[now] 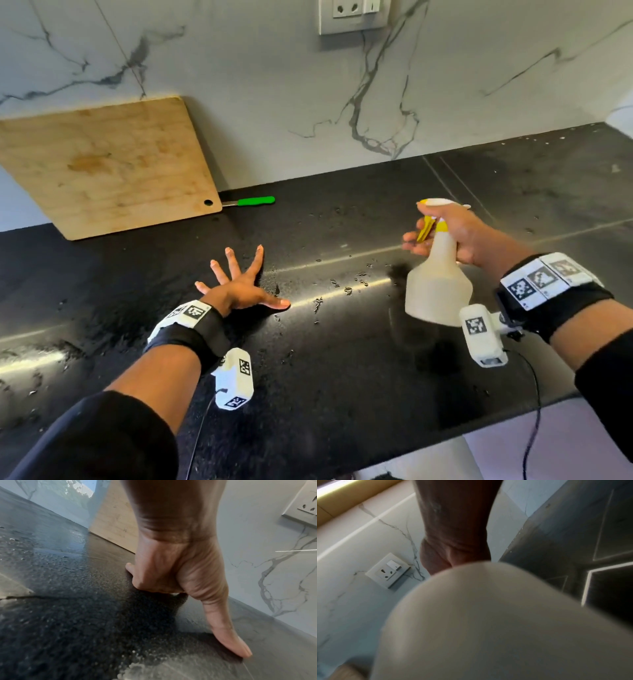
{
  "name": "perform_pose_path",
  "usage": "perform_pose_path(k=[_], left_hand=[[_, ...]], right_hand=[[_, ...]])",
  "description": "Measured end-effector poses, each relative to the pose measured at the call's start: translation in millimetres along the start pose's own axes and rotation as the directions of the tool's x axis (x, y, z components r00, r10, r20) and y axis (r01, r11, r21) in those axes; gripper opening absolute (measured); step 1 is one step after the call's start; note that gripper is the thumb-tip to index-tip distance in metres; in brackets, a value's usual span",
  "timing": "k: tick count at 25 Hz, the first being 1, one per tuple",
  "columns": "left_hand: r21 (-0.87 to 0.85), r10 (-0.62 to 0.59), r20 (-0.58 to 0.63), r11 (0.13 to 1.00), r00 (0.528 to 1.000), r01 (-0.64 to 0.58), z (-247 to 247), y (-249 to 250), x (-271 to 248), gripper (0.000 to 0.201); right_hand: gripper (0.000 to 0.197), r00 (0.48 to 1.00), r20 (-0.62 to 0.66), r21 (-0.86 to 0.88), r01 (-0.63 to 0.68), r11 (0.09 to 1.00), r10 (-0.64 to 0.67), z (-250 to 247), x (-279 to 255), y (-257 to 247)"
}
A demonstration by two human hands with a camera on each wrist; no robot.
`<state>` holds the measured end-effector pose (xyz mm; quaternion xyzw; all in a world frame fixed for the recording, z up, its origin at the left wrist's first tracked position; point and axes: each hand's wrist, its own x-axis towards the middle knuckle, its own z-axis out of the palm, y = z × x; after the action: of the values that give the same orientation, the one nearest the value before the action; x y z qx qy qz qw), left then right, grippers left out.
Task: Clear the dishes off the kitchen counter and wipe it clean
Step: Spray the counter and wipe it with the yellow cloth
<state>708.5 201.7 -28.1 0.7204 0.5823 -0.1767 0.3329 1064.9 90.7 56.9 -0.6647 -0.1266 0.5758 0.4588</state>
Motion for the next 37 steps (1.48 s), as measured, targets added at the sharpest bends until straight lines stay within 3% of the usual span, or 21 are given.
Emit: perform_pose_path(k=[4, 6, 8, 13, 15, 18, 21, 24, 27, 29, 33, 37], left_hand=[[-0.023, 0.005, -0.039, 1.0, 0.999, -0.006, 5, 2, -3, 0.132], [-0.035, 0.018, -0.078, 0.999, 0.997, -0.021, 6, 2, -5, 0.13], [-0.015, 0.045, -0.111, 0.999, 0.993, -0.047, 11, -2, -8, 0.126], [0.006, 0.12, -0.208, 0.993, 0.971, -0.122, 19, 10, -18, 0.105], [0.095, 0.221, -0.26, 0.975, 0.94, -0.203, 28, 29, -24, 0.095], [0.156, 0.404, -0.168, 0.911, 0.899, -0.381, 64, 52, -40, 0.086], [0.193, 0.427, -0.124, 0.896, 0.896, -0.401, 93, 62, -48, 0.09], [0.203, 0.416, -0.108, 0.898, 0.903, -0.39, 86, 73, -44, 0.099], [0.232, 0.449, -0.107, 0.879, 0.887, -0.417, 78, 93, -36, 0.102], [0.239, 0.475, -0.107, 0.865, 0.873, -0.441, 75, 113, -28, 0.102], [0.207, 0.48, -0.086, 0.866, 0.873, -0.456, 67, 155, -7, 0.108], [0.123, 0.37, -0.034, 0.923, 0.928, -0.364, 52, 187, 22, 0.124]], right_hand=[[0.032, 1.0, 0.014, -0.036, -0.004, 0.999, 0.004, -9, -40, 46], [0.031, 0.994, 0.107, -0.035, 0.006, 0.999, -0.002, -6, -58, 66], [0.032, 0.992, 0.122, -0.05, 0.02, 0.999, -0.014, 4, -75, 80], [0.03, 0.992, 0.126, -0.049, 0.039, 0.998, -0.032, 27, -113, 114], [0.029, 0.998, 0.064, -0.043, 0.022, 0.999, -0.019, 21, -135, 136], [0.027, 0.998, -0.054, 0.04, 0.046, 0.998, -0.044, -2, -173, 180], [0.024, 0.988, -0.153, 0.155, 0.058, 0.986, -0.034, -25, -208, 228], [0.021, 0.966, -0.255, 0.19, 0.101, 0.976, -0.051, -50, -227, 251], [0.012, 0.924, -0.371, 0.154, 0.164, 0.974, -0.097, -83, -229, 244], [0.016, 0.911, -0.4, 0.122, 0.16, 0.98, -0.099, -101, -221, 226], [0.027, 0.95, -0.309, 0.02, 0.06, 0.998, -0.051, -115, -190, 164], [0.03, 0.993, -0.12, -0.152, -0.032, 0.988, 0.013, -119, -124, 75]])
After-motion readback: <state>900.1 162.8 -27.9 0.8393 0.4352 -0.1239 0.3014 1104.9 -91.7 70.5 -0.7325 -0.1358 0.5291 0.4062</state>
